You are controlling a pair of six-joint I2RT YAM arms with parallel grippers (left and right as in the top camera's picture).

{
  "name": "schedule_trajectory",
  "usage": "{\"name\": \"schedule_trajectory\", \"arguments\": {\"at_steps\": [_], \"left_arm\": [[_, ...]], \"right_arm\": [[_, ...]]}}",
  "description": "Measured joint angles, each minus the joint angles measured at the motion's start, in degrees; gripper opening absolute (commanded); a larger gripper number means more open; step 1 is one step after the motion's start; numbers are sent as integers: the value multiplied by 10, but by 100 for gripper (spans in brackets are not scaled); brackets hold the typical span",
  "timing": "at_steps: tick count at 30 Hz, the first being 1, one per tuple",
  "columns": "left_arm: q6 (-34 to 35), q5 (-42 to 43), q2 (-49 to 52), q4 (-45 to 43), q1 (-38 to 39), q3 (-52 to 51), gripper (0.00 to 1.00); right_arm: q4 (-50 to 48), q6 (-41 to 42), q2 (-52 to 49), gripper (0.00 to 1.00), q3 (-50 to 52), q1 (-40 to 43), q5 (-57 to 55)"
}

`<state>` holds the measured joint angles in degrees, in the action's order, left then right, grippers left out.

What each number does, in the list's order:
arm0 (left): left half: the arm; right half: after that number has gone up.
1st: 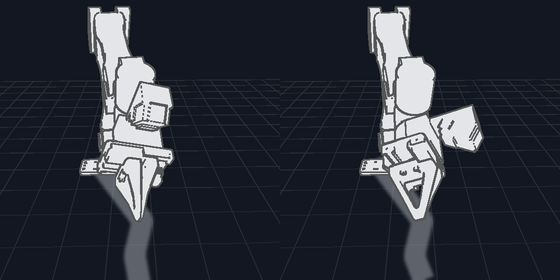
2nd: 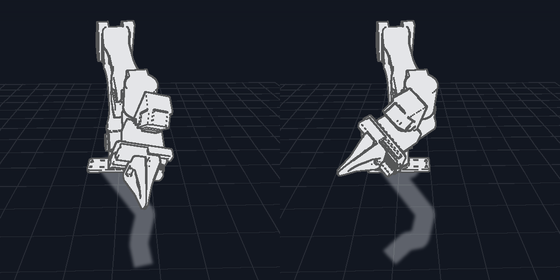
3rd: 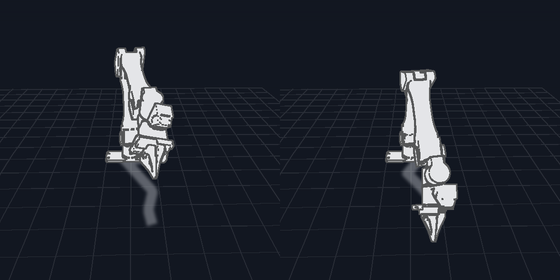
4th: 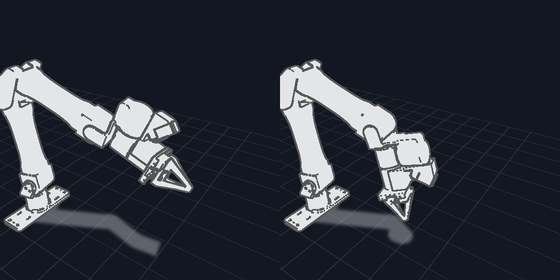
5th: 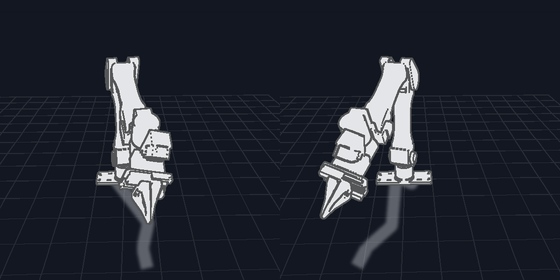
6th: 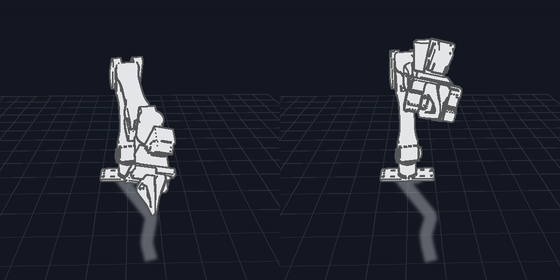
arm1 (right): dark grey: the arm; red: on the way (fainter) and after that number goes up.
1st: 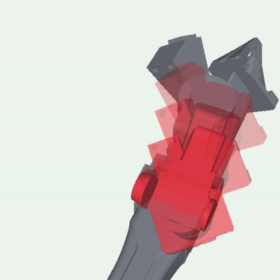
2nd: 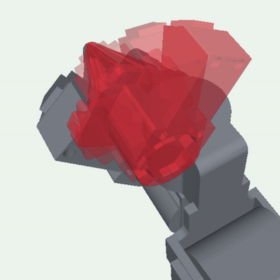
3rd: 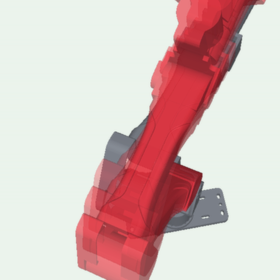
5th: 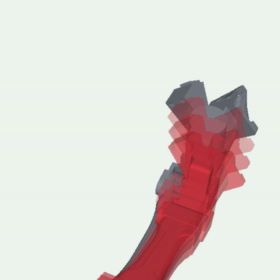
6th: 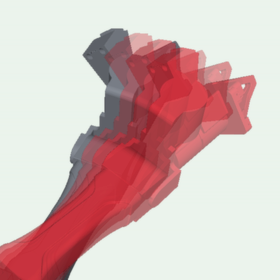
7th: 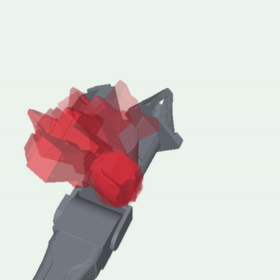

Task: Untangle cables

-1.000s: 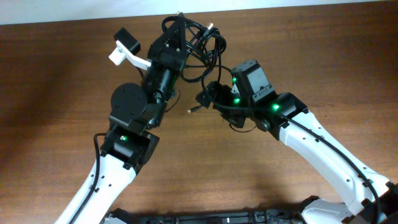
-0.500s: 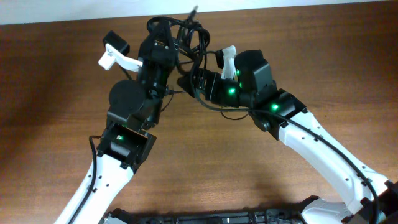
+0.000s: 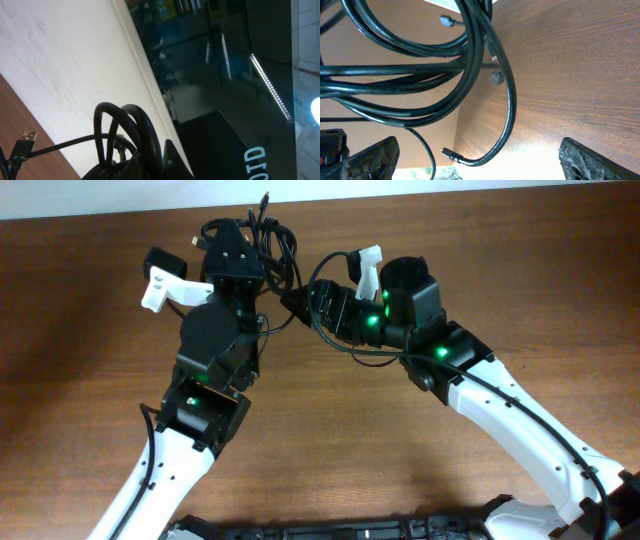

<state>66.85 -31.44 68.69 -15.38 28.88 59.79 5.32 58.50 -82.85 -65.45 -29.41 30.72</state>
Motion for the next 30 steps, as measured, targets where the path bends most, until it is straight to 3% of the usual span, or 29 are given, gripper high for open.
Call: {"name": "schedule_trajectory", "arguments": {"at_steps": [5, 13, 30], "left_arm": [[1, 52, 0, 0, 0, 0, 0], [33, 142, 0, 0, -2, 0, 0], [35, 128, 0, -132, -1, 0, 0]], "right_arm": [[-27, 52, 0, 100, 0, 22, -13], [-33, 71, -9, 100, 0, -8, -41], [142, 37, -46, 100, -4, -53, -142]]}}
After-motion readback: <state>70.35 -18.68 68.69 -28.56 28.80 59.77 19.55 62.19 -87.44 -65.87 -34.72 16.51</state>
